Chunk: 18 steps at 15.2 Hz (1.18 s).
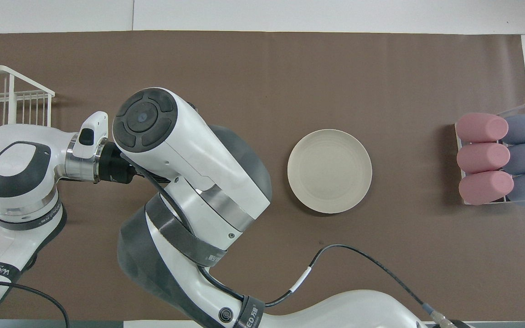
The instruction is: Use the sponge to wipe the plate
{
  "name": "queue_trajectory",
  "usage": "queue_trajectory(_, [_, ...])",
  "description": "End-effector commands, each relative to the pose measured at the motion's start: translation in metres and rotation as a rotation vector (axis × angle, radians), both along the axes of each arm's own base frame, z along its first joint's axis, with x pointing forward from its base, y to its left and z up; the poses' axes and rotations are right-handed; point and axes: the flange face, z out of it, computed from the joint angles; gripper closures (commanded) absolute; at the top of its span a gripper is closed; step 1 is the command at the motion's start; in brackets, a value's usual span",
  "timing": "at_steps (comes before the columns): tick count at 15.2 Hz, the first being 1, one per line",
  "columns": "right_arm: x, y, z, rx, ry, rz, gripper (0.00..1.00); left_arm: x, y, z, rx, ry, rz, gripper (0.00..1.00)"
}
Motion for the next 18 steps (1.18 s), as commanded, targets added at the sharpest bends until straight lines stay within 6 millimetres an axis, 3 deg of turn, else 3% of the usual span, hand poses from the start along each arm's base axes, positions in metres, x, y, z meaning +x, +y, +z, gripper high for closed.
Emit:
queue_trajectory(1, [0.0066, -0.0046, 0.0033, 0.001, -0.022, -0.022, 1.0, -0.0033, -0.0058, 0.0003, -0.016, 0.017, -0.014, 1.0])
queue_trajectory(11, [0.007, -0.0039, 0.0038, 0.006, -0.025, -0.022, 1.0, -0.0029, -0.001, 0.0005, -0.015, 0.033, -0.012, 1.0])
queue_trajectory(12, [0.007, -0.0039, 0.0038, 0.006, -0.025, -0.022, 0.67, -0.0026, 0.0005, 0.0004, -0.015, 0.035, -0.01, 1.0])
queue_trajectory(13, [0.007, -0.0039, 0.0038, 0.006, -0.025, -0.022, 0.43, -0.003, 0.001, 0.0005, -0.016, 0.036, -0.013, 1.0])
queue_trajectory(14, [0.0069, -0.0041, 0.0037, 0.005, -0.024, -0.022, 0.29, -0.0031, 0.0016, 0.0015, -0.018, 0.035, -0.014, 1.0])
queue_trajectory(15, [0.0069, -0.0041, 0.0037, 0.005, -0.024, -0.022, 0.0, -0.0032, 0.0016, 0.0014, -0.017, 0.035, -0.015, 1.0])
queue_trajectory(18, [0.0079, -0.0046, 0.0039, 0.008, -0.026, -0.022, 0.0, -0.0034, 0.0017, 0.0011, -0.014, 0.036, -0.017, 1.0])
